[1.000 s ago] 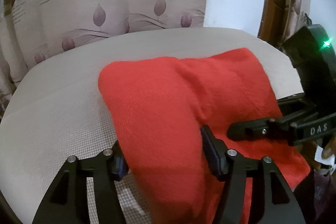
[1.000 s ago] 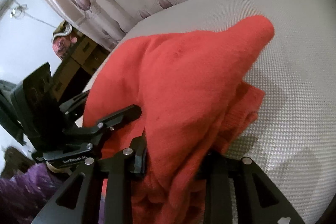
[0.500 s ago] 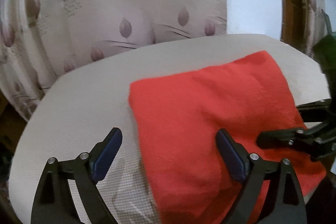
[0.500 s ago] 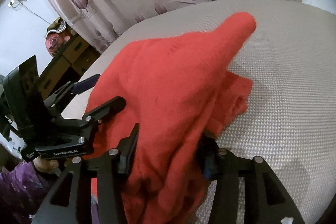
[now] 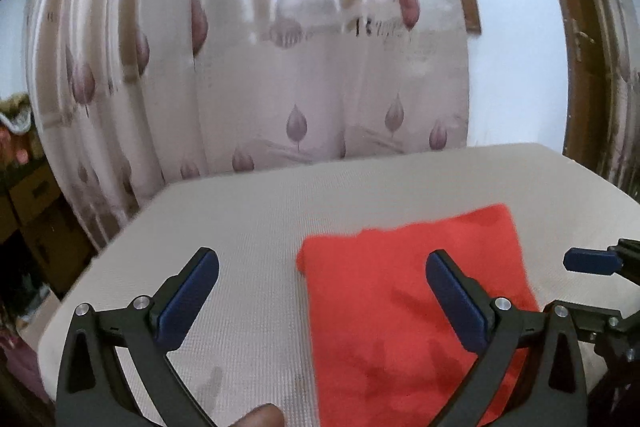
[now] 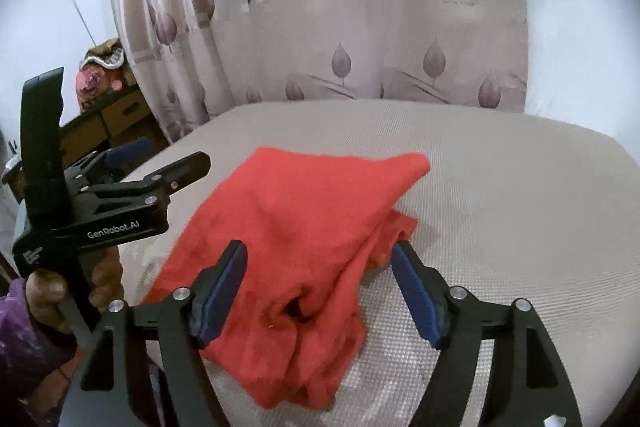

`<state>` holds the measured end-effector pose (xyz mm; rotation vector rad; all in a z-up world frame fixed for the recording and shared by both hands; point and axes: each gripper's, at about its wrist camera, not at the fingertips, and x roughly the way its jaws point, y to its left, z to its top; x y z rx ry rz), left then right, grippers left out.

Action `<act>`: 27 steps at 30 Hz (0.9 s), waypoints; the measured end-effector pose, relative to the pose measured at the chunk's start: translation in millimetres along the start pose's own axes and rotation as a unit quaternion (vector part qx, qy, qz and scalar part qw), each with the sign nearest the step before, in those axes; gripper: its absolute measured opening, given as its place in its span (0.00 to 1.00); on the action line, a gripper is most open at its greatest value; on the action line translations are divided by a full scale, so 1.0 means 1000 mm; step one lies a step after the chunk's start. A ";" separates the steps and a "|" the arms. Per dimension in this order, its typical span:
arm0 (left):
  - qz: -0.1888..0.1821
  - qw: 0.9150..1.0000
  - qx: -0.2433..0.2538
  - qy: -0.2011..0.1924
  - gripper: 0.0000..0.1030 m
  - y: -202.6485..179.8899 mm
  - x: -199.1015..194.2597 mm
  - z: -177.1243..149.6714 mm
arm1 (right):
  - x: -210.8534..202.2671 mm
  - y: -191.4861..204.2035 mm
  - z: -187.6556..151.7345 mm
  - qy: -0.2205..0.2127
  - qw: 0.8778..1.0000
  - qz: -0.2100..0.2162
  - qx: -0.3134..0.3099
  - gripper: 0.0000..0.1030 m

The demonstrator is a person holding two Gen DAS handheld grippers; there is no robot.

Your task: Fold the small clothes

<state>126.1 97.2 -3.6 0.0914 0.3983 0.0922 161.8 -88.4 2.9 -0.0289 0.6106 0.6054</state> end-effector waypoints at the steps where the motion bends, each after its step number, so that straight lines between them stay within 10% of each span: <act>1: -0.006 1.000 0.002 -0.007 1.00 -0.002 -0.005 0.003 | -0.004 -0.001 0.001 -0.003 1.000 0.000 0.001 0.73; 13: -0.055 0.998 -0.012 0.007 1.00 -0.014 -0.022 0.022 | -0.023 0.001 0.002 -0.022 1.000 -0.002 0.001 0.75; 27: -0.006 0.999 -0.047 -0.013 1.00 -0.014 -0.032 0.014 | -0.043 0.003 0.016 -0.050 0.988 -0.146 -0.012 0.92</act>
